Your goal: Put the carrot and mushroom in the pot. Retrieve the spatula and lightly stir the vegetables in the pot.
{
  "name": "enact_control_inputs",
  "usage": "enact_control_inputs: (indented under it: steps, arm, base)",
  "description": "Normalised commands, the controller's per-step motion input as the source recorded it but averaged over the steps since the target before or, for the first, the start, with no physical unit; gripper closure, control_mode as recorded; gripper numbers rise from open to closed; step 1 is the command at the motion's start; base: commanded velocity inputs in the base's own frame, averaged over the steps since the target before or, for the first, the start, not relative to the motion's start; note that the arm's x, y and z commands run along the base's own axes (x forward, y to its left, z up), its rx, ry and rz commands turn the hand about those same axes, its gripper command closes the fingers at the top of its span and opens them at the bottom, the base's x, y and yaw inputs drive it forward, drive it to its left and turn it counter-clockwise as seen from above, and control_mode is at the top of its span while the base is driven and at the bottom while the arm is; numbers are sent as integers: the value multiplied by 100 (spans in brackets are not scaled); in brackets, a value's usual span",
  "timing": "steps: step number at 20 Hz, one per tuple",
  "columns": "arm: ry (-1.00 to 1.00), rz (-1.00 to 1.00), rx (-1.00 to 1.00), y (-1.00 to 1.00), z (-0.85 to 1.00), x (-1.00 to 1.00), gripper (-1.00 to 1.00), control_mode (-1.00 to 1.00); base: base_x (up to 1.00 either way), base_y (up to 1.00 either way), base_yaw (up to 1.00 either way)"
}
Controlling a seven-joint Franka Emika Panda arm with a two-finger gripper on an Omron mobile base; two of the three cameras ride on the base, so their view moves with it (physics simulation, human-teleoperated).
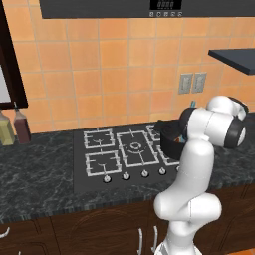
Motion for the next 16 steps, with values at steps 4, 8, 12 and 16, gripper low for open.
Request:
enact_control_inputs:
  steps: [4,8,12,16]
  arm:
    - [0,0,3,16,-19,27,100,-100]
    - [-1,0,8,13,-4,27,100,-100]
    - [-2,-2,1,4,-23,27,100,-100]
    - [-4,-6,0,-18,18,4,100,-100]
  base:
    - [0,0,0]
    - [0,0,0]
    - [0,0,0]
    - [0,0,0]
